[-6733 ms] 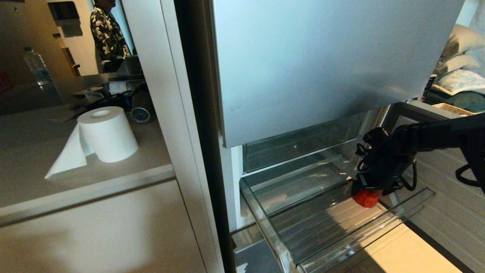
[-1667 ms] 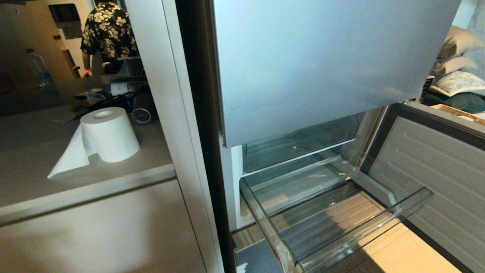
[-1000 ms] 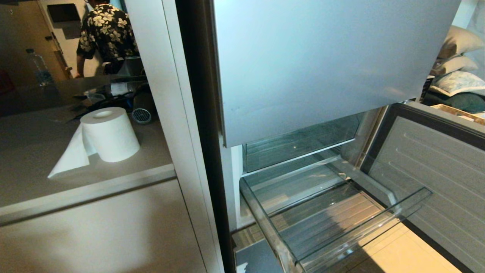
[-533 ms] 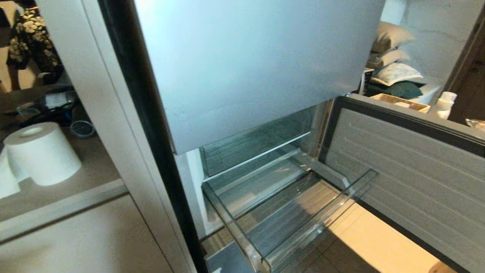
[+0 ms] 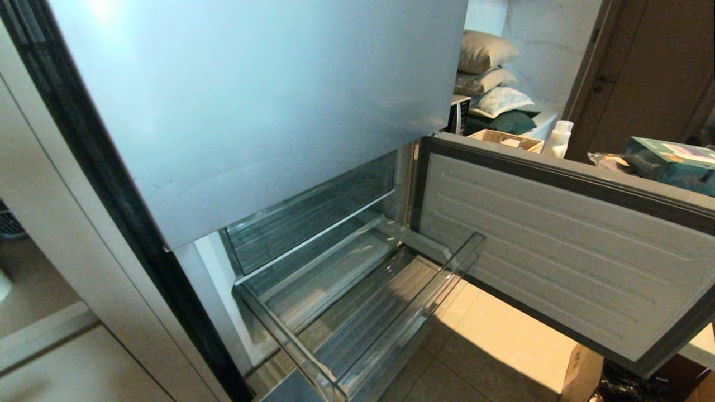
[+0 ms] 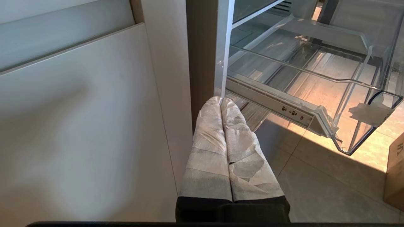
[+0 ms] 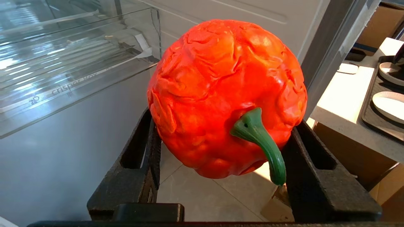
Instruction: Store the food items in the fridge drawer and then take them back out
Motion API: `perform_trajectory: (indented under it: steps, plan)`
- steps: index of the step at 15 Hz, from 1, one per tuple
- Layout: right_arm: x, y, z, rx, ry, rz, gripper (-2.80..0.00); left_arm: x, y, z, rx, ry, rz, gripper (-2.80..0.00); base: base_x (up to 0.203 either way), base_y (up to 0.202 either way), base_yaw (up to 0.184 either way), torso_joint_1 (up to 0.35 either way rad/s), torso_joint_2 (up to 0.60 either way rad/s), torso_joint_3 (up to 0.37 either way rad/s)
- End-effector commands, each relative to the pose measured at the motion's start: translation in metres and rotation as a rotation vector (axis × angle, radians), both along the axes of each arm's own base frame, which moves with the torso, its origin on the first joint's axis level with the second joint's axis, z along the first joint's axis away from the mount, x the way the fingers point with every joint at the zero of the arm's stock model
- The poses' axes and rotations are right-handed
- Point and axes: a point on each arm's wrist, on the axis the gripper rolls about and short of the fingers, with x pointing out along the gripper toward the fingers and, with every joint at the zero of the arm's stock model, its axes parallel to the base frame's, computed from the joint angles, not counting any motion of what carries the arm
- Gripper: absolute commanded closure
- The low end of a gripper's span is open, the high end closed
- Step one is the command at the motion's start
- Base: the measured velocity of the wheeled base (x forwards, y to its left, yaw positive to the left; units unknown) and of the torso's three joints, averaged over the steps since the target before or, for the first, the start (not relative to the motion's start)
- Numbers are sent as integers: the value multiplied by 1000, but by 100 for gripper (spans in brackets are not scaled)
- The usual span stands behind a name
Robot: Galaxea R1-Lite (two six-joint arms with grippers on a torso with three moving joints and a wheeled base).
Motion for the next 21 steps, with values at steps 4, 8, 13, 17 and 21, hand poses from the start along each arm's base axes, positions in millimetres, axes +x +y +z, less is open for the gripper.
perform_trajectory:
  steps: [4, 8, 13, 17, 21]
  plan:
    - [-7, -1, 28, 30, -82, -68, 0, 0, 0, 0, 0, 3, 0, 0, 0, 0, 0, 0, 0, 0]
    - [2, -4, 97, 149, -92, -264, 0, 0, 0, 0, 0, 2, 0, 0, 0, 0, 0, 0, 0, 0]
    - [33, -9, 142, 284, -119, -586, 0, 0, 0, 0, 0, 3, 0, 0, 0, 0, 0, 0, 0, 0]
    - [50, -21, 153, 285, -157, -690, 0, 0, 0, 0, 0, 1, 0, 0, 0, 0, 0, 0, 0, 0]
    - [64, -41, 165, 256, -221, -801, 0, 0, 0, 0, 0, 3, 0, 0, 0, 0, 0, 0, 0, 0]
